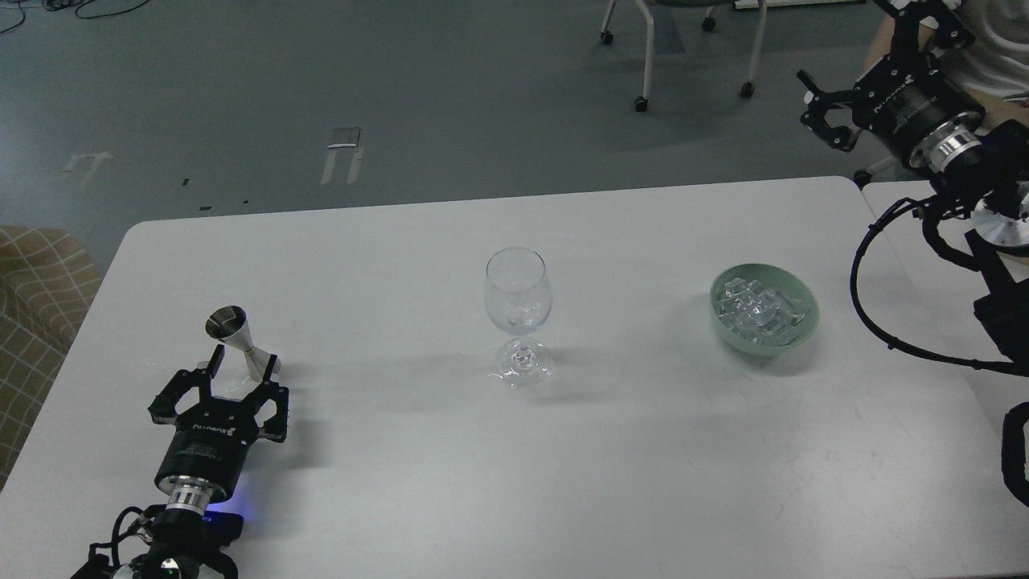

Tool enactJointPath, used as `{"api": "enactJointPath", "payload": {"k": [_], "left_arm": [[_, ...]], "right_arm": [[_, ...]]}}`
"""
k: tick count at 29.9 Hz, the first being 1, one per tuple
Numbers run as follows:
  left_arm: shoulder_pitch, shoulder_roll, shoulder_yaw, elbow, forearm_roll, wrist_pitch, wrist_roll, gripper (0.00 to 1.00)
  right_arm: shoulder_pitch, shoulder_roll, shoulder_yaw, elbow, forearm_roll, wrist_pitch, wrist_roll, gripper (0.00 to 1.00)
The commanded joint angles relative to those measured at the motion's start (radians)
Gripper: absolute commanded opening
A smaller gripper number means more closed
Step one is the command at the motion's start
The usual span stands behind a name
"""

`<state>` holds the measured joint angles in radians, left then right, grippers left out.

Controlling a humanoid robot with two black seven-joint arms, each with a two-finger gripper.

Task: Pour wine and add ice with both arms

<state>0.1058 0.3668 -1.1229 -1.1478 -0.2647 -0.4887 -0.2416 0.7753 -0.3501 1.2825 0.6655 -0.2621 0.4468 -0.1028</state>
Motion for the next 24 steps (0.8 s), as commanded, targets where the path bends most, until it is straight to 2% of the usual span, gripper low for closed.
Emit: {"api": "enactJointPath", "payload": {"k": [1, 8, 16, 24], "left_arm": [[-0.009, -0.003, -0.001, 0.032, -0.001, 0.0, 0.002, 0.72], [-0.04, -0.028, -0.003, 0.077, -0.001, 0.0, 0.004, 0.74], [-0.121, -0.051, -0.001, 0.198, -0.001, 0.0, 0.005, 0.82], [-0.136, -0.052, -0.005, 0.211, -0.001, 0.0, 0.004, 0.84]], "right_arm": [[-0.001, -0.009, 0.0, -0.001, 0.001, -0.003, 0.0, 1.0], [-0.001, -0.009, 0.0, 0.002, 0.0, -0.007, -0.002, 1.0], [0.001, -0.02, 0.0, 0.002, 0.001, -0.022, -0.003, 1.0], [-0.001, -0.035, 0.0, 0.002, 0.001, -0.022, -0.003, 1.0]]}}
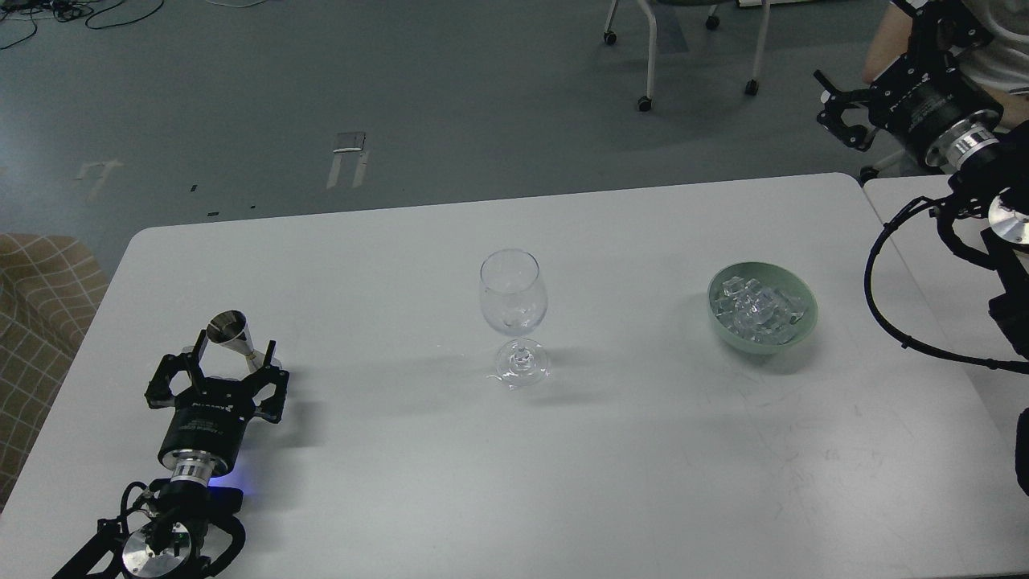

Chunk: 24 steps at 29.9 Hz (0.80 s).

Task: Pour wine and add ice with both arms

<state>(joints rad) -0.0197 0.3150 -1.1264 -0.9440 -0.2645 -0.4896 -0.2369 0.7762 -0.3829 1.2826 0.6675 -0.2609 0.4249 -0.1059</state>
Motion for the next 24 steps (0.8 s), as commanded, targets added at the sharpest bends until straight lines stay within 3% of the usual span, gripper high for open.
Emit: {"api": "enactJointPath", "payload": {"k": [1, 14, 24], "left_arm": [[-0.014, -0.001, 0.0, 0.01, -0.001, 0.001, -0.001, 0.84], [-0.026, -0.008, -0.004, 0.056, -0.001, 0.001, 0.041, 0.84], [-0.028, -0.008, -0.012, 0.045, 0.001, 0.001, 0.042, 0.84]], "right_arm": [[-0.002, -0.002, 0.0, 0.0, 0.0, 0.0, 0.0, 1.0], [-0.017, -0.022, 0.0, 0.017, 0.002, -0.003, 0.0, 1.0], [-0.018, -0.021, -0.002, 0.017, 0.002, -0.003, 0.0, 1.0]]}}
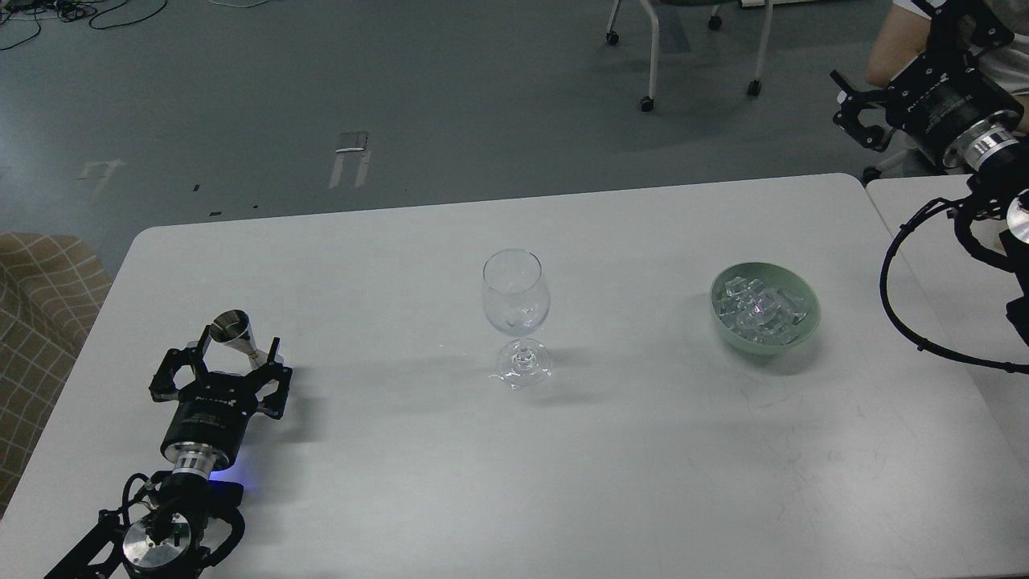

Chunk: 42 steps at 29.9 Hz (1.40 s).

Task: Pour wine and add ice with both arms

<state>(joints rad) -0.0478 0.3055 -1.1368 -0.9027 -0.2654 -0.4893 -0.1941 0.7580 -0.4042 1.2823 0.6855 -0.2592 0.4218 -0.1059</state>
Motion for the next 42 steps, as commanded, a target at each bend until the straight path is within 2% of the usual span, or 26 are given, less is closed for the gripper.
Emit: {"api": "enactJointPath", "payload": {"k": [1, 19, 29, 33, 36, 38, 42], "left_arm": [[0.0, 0.001, -0.001, 0.001, 0.0, 0.001, -0.001, 0.84], [-0.003, 0.037, -0.003, -0.091, 0.0, 0.001, -0.001, 0.83], [0.006, 0.104, -0.003, -0.165, 0.0, 0.001, -0.001, 0.83], [0.017, 0.115, 0.002, -0.182, 0.0, 0.001, 0.016, 0.82], [0.04, 0.122, -0.001, -0.211, 0.0, 0.024, 0.031, 0.82], [0.043, 0.121, -0.003, -0.238, 0.0, 0.066, 0.033, 0.82], [0.045, 0.121, -0.003, -0.265, -0.002, 0.092, 0.036, 0.82]], "right_arm": [[-0.002, 0.001, -0.001, -0.001, 0.0, 0.0, 0.0, 1.0], [0.0, 0.001, 0.0, -0.007, 0.0, 0.005, 0.0, 1.0], [0.0, 0.001, 0.0, -0.007, 0.0, 0.005, 0.0, 1.0], [0.0, 0.001, 0.0, -0.007, 0.0, 0.005, 0.0, 1.0], [0.0, 0.001, 0.0, -0.007, 0.0, 0.005, 0.0, 1.0], [0.0, 0.001, 0.0, -0.007, 0.0, 0.005, 0.0, 1.0], [0.0, 0.001, 0.0, -0.006, 0.001, 0.003, 0.0, 1.0]]}}
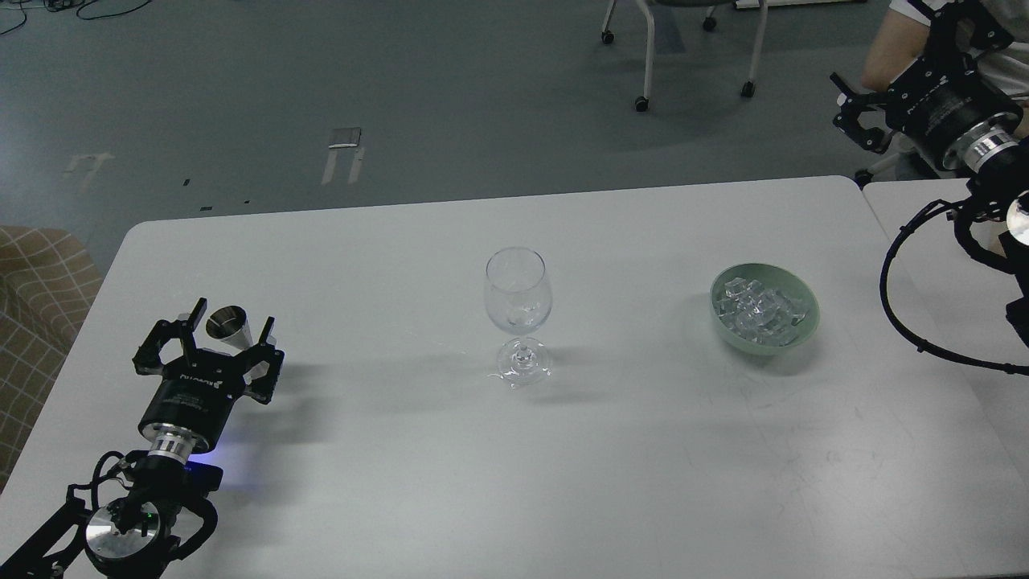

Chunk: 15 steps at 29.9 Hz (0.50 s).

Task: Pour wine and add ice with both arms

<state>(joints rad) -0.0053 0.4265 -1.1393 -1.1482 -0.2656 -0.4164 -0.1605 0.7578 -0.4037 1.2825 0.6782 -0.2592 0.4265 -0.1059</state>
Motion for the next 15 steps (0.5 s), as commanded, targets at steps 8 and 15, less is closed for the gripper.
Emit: {"api": "enactJointPath", "payload": {"k": [8, 15], "left_arm": [[0.033, 0.001, -0.019, -0.031, -0.003, 0.039, 0.006, 0.81], [0.038, 0.001, -0.073, -0.031, -0.01, 0.05, 0.009, 0.81]], "right_arm": [[-0.011, 0.0, 0.0, 0.003, 0.002, -0.003, 0.002, 1.0], [-0.014, 0.006, 0.001, 0.004, 0.002, -0.005, 0.002, 1.0]]}}
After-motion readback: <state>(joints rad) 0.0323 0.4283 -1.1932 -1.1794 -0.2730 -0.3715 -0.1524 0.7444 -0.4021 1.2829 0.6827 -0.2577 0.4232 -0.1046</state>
